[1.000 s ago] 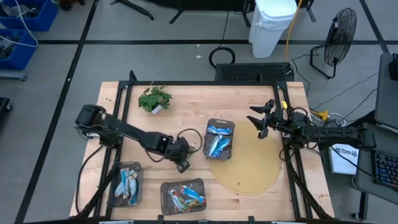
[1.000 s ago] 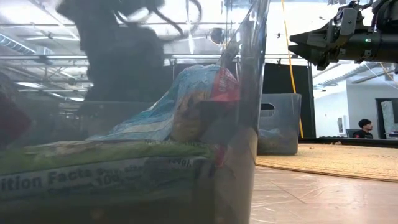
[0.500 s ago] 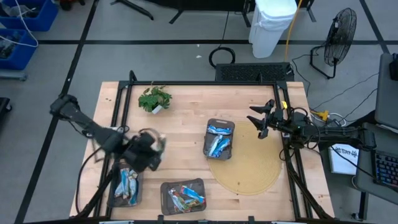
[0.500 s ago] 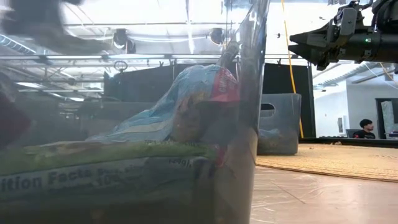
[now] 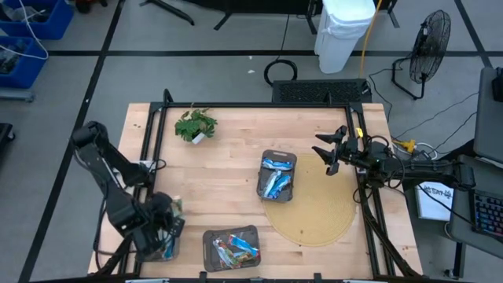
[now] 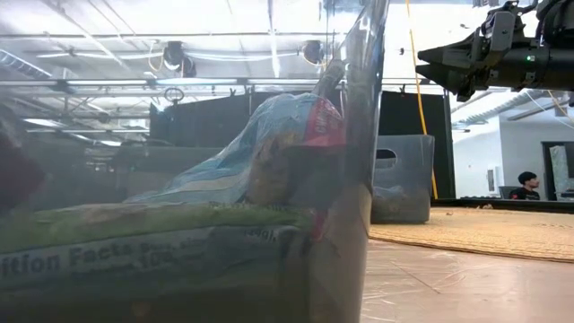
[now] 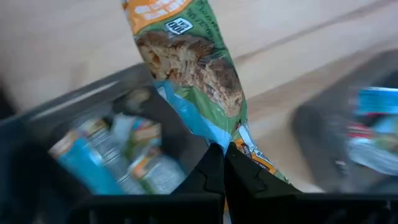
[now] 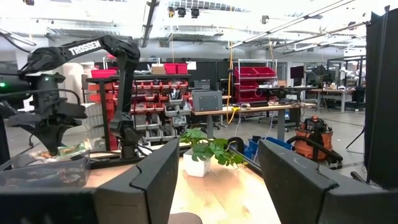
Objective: Pick and place Granola Bars by type
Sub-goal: Put the yellow granola bar into the bottom left black bin, then return to Home Position
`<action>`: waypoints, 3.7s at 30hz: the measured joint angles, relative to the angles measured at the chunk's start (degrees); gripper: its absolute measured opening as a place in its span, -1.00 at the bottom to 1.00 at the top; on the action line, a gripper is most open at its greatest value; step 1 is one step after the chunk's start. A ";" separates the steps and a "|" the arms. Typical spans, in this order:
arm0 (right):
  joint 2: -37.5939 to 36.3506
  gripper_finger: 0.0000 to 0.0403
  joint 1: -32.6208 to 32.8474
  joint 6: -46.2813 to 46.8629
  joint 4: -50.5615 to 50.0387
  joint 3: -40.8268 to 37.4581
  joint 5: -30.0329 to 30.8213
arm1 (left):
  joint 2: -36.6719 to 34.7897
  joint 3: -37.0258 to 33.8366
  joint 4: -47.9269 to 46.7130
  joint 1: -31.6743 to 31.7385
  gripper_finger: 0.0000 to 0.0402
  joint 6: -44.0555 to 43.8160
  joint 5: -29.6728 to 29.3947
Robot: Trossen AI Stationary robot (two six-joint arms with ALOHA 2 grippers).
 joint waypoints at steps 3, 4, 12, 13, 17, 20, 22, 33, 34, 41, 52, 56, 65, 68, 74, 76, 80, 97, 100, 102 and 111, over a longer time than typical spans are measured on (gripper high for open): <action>0.01 0.04 0.01 -0.02 0.00 0.01 0.00 | 2.01 1.35 -2.13 -1.50 -1.00 -4.01 2.18; 0.02 0.04 0.00 -0.01 -0.02 0.01 0.00 | 2.56 2.15 -2.98 -1.95 -1.00 -4.90 2.60; 0.01 0.04 0.01 0.00 0.00 0.01 0.00 | 7.90 11.05 -6.57 -4.96 -1.00 -10.28 9.33; 0.02 0.04 0.00 -0.01 0.00 0.01 0.00 | 8.69 11.80 -6.63 -5.25 -1.00 -10.90 10.80; 0.01 0.04 0.01 0.00 -0.01 0.01 0.00 | 11.09 12.52 -6.30 -6.20 -1.00 -13.42 16.64; 0.00 0.04 0.01 -0.01 0.00 0.00 -0.01 | 12.23 12.50 -5.98 -6.20 -1.00 -13.62 17.75; 0.02 0.04 0.01 -0.02 -0.02 0.01 0.00 | 12.43 12.50 -5.85 -6.11 -1.00 -13.52 17.68; 0.01 0.04 -0.01 0.00 0.00 0.01 0.00 | 12.40 12.50 -6.54 -5.62 -1.00 -13.44 18.63; 0.02 0.04 0.01 0.00 -0.02 0.01 0.00 | 12.40 12.50 -6.56 -5.62 -1.00 -13.44 18.65; 0.02 0.04 0.01 0.00 -0.02 0.01 0.00 | 12.40 12.50 -6.63 -5.62 -1.00 -13.43 18.63; 0.00 0.04 -0.01 0.00 0.00 0.01 0.00 | 12.55 12.50 -6.83 -5.62 -1.00 -13.10 16.98; 0.00 0.04 0.00 -0.01 0.00 0.01 0.00 | 13.88 12.46 -6.42 -5.62 -1.00 -11.94 15.45; 0.02 0.04 0.01 -0.01 0.00 0.01 0.00 | 14.70 12.44 -5.01 -5.56 -1.00 -11.70 15.67; 0.01 0.04 0.01 0.00 -0.02 0.01 0.00 | 14.70 12.44 -5.01 -5.56 -1.00 -11.70 15.67; 0.02 0.04 0.01 -0.01 -0.02 0.01 0.00 | 14.70 12.44 -4.89 -5.56 -1.00 -11.72 15.65; 0.02 0.04 -0.01 0.00 0.00 0.01 0.00 | 14.70 12.44 -4.79 -5.56 -1.00 -11.70 15.66; 0.00 0.04 0.01 -0.01 0.00 0.00 0.00 | 14.70 12.44 -4.74 -5.56 -1.00 -11.70 15.65; 0.02 0.04 0.01 0.00 -0.02 -0.01 0.00 | 14.72 12.44 -4.71 -5.56 -1.00 -11.70 15.56; 0.02 0.04 0.00 0.00 -0.01 0.00 0.00 | 14.72 12.44 -4.71 -5.56 -1.00 -11.70 15.41; 0.01 0.04 0.00 -0.02 -0.01 0.00 0.00 | 14.72 12.44 -4.69 -5.56 -1.00 -11.67 14.47; 0.02 0.04 0.01 -0.02 -0.01 0.00 0.00 | 14.72 12.44 -1.93 -5.56 -0.78 -8.94 10.65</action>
